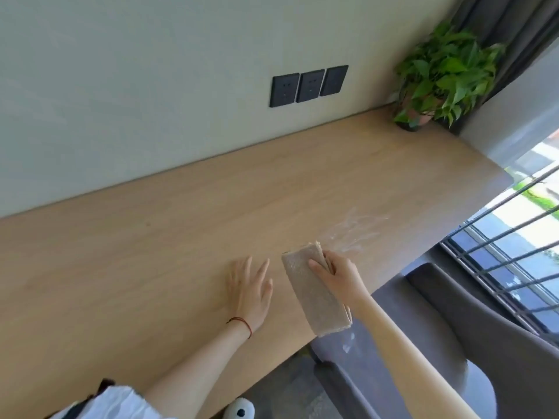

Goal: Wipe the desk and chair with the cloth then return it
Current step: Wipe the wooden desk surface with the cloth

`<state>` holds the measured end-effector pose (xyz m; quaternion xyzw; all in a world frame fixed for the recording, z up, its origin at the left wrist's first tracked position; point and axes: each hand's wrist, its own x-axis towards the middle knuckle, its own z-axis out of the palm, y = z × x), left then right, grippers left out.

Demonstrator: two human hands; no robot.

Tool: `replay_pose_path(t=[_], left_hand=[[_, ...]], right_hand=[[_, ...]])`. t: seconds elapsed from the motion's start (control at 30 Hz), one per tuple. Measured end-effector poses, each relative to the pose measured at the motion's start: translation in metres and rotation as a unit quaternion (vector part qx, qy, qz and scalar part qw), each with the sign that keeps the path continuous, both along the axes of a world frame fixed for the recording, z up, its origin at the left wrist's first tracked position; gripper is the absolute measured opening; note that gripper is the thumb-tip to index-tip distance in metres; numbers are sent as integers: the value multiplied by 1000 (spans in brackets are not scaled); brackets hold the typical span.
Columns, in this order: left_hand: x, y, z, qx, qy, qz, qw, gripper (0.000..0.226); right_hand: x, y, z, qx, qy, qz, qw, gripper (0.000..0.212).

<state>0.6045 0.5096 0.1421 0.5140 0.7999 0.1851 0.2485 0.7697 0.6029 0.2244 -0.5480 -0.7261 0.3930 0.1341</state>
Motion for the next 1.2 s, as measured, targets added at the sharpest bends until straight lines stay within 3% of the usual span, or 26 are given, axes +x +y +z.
replay_pose_path(t=[0.17,0.27,0.33,0.5,0.6,0.7,0.83,1.03,1.2], left_hand=[[38,21,-20,-53,132,52,988,53],[46,31,-26,-42,173,85,980,53],[47,32,-31,-41,186,93,977,51],[48,31,-35,-28,208,102,972,50],[48,30,-37,-12,208,110,972,50],[48,30,-37,-14,210,110,971,51],[49,32,-34,-16,202,117,972,55],[51,31,-31,-15,200,120,972,56],[53,28,-29,-24,196,117,973,50]], right_hand=[[6,39,-38,-1,-23,85,996,19],[7,45,-55,34,-11,128,991,43],[10,41,-65,104,-47,179,977,55],[26,2,-90,285,-118,295,904,59],[30,-10,-107,284,-171,336,882,58],[27,0,-113,262,-162,341,888,59],[35,38,-114,286,-153,407,854,58],[6,102,-110,225,-181,185,939,56],[3,43,-107,224,-87,250,938,57]])
